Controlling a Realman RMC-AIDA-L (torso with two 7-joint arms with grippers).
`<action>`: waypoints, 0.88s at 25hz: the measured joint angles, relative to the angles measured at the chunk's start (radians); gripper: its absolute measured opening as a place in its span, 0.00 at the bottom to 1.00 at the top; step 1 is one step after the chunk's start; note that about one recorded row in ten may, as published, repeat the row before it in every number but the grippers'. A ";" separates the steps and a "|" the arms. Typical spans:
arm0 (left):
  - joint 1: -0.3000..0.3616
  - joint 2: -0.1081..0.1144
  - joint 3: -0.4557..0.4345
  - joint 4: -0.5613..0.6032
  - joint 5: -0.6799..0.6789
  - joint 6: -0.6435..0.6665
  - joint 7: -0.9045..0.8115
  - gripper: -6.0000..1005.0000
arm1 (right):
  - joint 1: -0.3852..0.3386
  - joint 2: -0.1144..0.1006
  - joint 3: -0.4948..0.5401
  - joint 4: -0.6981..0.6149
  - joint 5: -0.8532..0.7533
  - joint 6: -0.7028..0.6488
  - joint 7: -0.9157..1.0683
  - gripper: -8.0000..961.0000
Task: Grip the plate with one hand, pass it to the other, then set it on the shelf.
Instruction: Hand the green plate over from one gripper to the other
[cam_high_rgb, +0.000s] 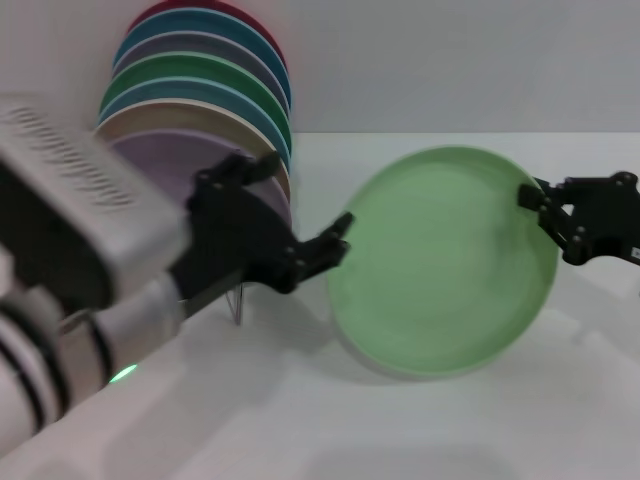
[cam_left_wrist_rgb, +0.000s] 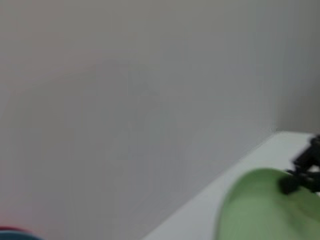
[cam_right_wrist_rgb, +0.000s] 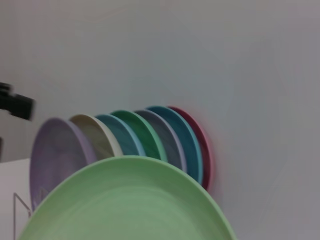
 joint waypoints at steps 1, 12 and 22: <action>-0.013 -0.027 -0.009 -0.003 -0.002 -0.047 0.027 0.83 | 0.004 0.000 -0.009 0.000 0.011 0.000 -0.016 0.04; -0.110 -0.183 -0.092 0.093 -0.014 -0.221 0.201 0.83 | 0.037 -0.004 -0.037 0.008 0.024 0.014 -0.040 0.04; -0.111 -0.184 -0.139 0.096 -0.015 -0.222 0.200 0.83 | 0.026 -0.005 -0.039 0.011 0.017 0.053 -0.043 0.03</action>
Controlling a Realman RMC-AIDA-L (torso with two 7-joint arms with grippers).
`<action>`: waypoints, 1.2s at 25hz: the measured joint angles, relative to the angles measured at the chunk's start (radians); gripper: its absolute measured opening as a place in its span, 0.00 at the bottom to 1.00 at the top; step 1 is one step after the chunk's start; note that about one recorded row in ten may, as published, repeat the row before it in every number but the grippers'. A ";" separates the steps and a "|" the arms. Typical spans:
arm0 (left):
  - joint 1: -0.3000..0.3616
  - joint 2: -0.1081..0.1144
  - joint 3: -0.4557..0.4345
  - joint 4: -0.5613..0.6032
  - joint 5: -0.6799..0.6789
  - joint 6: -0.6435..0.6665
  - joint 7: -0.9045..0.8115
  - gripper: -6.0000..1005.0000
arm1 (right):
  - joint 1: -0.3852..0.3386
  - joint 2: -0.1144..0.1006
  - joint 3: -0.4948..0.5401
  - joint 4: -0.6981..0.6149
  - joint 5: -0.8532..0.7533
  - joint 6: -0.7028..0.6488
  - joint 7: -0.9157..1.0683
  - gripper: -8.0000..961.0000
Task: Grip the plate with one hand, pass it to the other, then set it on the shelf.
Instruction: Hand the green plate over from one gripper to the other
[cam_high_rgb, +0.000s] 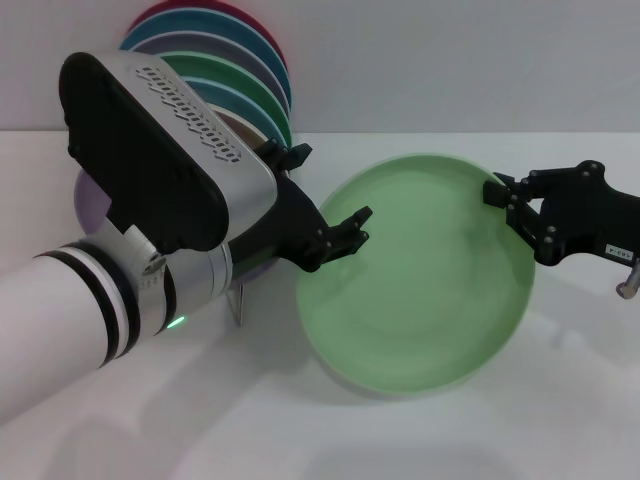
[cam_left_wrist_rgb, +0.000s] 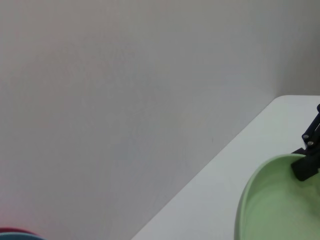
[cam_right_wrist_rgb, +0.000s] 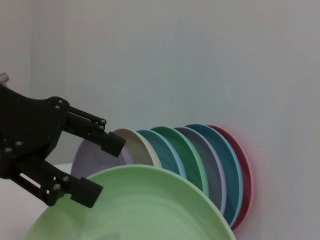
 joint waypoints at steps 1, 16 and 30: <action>-0.002 0.000 -0.001 0.000 0.000 -0.007 0.000 0.83 | -0.001 0.000 0.000 0.000 0.000 0.000 -0.001 0.03; -0.006 -0.001 -0.006 -0.010 -0.001 -0.061 0.009 0.83 | 0.008 0.003 0.000 0.002 0.009 0.025 0.002 0.03; -0.014 -0.006 0.004 -0.002 0.005 -0.031 0.062 0.41 | 0.005 0.004 -0.029 0.001 0.011 0.026 0.000 0.04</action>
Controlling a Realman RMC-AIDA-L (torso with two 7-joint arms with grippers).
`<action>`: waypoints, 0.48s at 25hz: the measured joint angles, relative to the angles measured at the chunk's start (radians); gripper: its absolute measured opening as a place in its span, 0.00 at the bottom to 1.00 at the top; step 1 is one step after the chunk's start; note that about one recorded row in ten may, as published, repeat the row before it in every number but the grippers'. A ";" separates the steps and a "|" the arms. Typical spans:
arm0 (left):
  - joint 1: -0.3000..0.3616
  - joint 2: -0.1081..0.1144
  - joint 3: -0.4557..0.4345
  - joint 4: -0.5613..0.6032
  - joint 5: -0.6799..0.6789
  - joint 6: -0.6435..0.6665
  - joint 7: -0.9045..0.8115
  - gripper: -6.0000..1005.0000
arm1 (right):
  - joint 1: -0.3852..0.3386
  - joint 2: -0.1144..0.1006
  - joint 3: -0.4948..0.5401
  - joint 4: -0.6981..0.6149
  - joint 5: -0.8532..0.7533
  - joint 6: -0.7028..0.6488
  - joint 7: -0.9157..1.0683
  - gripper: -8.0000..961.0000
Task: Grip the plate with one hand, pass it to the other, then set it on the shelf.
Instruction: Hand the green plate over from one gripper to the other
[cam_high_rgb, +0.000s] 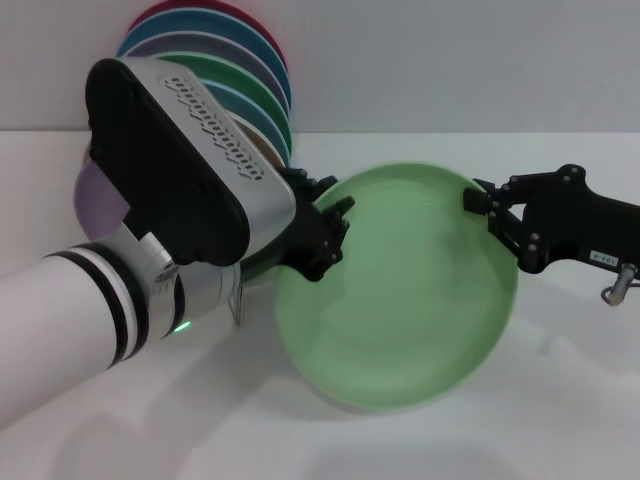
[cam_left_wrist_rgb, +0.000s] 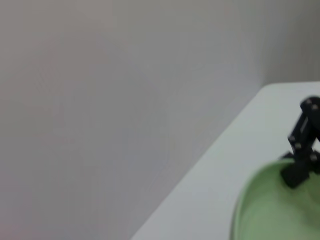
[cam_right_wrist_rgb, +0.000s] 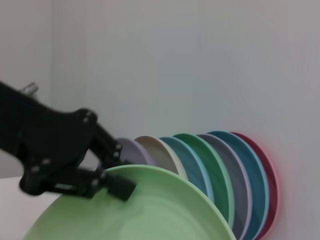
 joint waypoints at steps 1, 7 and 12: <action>0.002 0.001 0.004 0.001 0.000 0.017 0.002 0.38 | -0.002 0.000 -0.004 -0.001 0.002 0.000 -0.003 0.04; -0.018 0.003 0.018 0.006 -0.003 0.042 0.015 0.16 | -0.021 0.000 -0.013 -0.012 0.061 0.006 -0.010 0.04; -0.036 0.002 0.042 0.024 -0.003 0.060 0.020 0.04 | -0.032 -0.003 0.004 -0.032 0.120 0.040 -0.026 0.06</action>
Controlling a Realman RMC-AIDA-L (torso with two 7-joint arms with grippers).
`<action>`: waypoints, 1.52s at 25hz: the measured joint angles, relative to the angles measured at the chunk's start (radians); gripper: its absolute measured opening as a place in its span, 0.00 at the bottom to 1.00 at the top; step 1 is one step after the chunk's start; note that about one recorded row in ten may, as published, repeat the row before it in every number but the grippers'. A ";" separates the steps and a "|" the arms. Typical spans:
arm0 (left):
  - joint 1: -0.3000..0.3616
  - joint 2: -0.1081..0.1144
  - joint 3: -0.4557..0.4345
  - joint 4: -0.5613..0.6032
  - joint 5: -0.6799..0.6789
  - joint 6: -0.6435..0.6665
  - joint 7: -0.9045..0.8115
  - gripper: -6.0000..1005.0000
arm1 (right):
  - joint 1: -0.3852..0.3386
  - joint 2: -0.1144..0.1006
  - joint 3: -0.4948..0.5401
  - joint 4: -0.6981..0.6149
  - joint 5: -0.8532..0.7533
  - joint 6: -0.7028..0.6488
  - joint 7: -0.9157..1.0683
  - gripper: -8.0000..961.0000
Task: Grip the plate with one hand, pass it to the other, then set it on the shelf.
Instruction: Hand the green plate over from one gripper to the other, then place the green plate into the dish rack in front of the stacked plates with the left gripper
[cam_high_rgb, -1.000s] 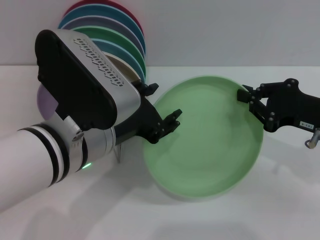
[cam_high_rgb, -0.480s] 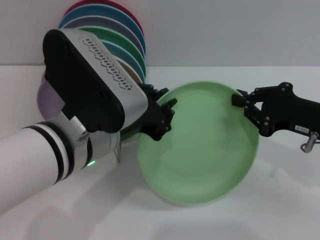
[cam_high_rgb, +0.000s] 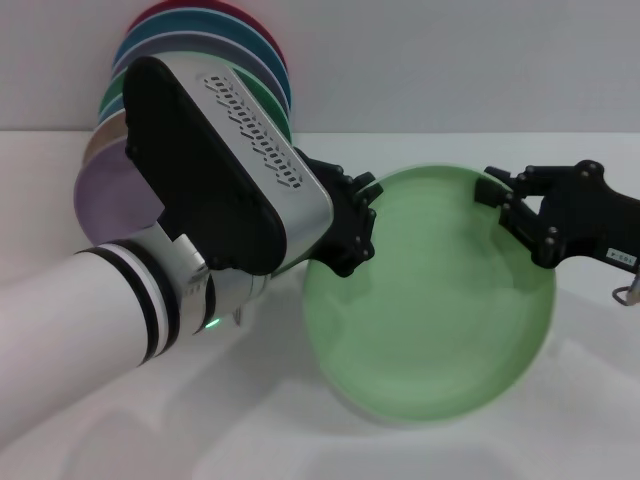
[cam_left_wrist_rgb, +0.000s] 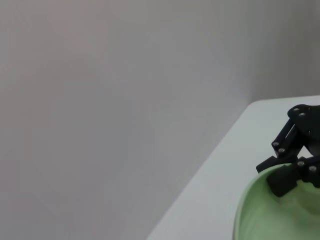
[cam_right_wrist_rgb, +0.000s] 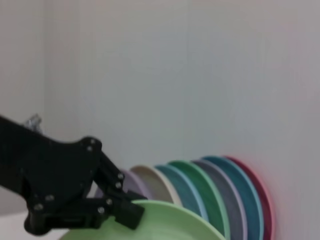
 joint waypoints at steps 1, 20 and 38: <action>0.000 0.000 0.000 0.000 0.000 0.000 0.000 0.04 | 0.000 0.000 0.000 0.000 0.000 0.000 0.000 0.07; 0.115 0.007 0.191 0.311 0.086 1.155 0.218 0.04 | -0.071 0.013 0.499 -0.465 0.358 0.365 -0.104 0.65; -0.326 0.005 0.050 1.672 0.197 2.523 -0.247 0.04 | -0.045 0.006 0.490 -0.491 0.301 0.362 -0.108 0.79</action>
